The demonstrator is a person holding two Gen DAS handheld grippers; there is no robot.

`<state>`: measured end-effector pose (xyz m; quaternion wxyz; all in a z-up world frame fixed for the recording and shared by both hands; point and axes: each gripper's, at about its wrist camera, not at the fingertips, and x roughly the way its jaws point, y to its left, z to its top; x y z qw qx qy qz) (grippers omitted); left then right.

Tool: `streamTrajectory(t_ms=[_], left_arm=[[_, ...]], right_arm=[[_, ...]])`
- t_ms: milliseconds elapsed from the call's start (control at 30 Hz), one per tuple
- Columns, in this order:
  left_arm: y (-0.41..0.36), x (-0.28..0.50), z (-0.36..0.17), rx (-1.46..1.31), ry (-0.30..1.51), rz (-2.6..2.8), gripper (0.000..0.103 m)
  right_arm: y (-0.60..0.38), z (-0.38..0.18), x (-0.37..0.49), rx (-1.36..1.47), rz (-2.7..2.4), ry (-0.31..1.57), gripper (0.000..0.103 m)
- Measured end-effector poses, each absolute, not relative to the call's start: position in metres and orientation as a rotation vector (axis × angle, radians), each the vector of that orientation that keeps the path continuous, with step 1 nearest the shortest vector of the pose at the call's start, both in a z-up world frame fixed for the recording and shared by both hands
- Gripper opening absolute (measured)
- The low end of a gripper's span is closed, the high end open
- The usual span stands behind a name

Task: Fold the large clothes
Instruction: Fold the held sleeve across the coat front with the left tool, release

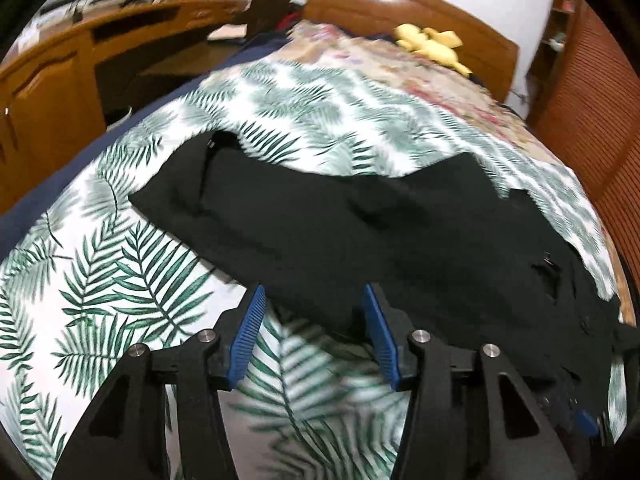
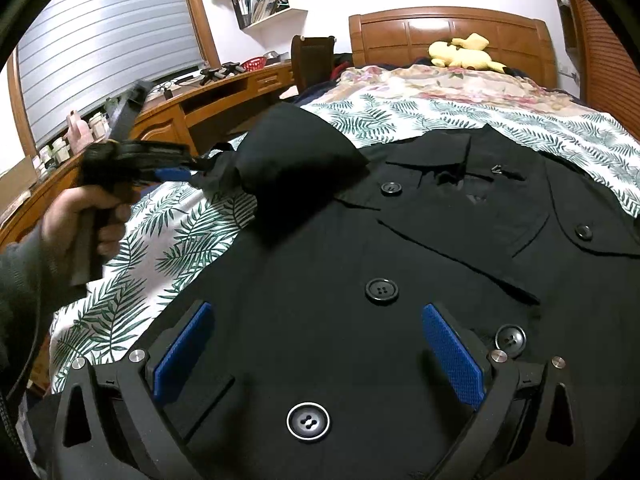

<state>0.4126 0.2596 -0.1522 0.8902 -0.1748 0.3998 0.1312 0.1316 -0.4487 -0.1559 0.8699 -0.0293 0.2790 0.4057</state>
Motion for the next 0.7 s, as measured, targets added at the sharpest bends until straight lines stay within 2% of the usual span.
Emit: streamTrajectory(t_ms=[200, 333, 367, 433, 467, 533, 700], left_arm=[[0.28, 0.42, -0.184, -0.506, 0.875, 0.289, 0.052], [0.275, 0.425, -0.192, -0.489, 0.877, 0.287, 0.052], [0.273, 0.426, -0.191, -0.48, 0.875, 0.286, 0.048], [0.272, 0.433, -0.192, -0.46, 0.88, 0.281, 0.02], [0.27, 0.436, -0.193, -0.454, 0.895, 0.282, 0.002], [0.265, 0.438, -0.185, -0.427, 0.888, 0.29, 0.001], [0.225, 0.425, -0.125, -0.281, 0.792, 0.271, 0.001]], right_arm=[[-0.448, -0.156, 0.133, -0.06, 0.851, 0.591, 0.103], [-0.449, -0.156, 0.132, -0.057, 0.852, 0.591, 0.103], [-0.449, -0.156, 0.132, -0.056, 0.851, 0.59, 0.103], [-0.449, -0.156, 0.132, -0.056, 0.851, 0.59, 0.103], [-0.449, -0.156, 0.132, -0.056, 0.851, 0.589, 0.103], [-0.449, -0.156, 0.132, -0.056, 0.851, 0.585, 0.103], [-0.451, -0.154, 0.129, -0.068, 0.837, 0.575, 0.103]])
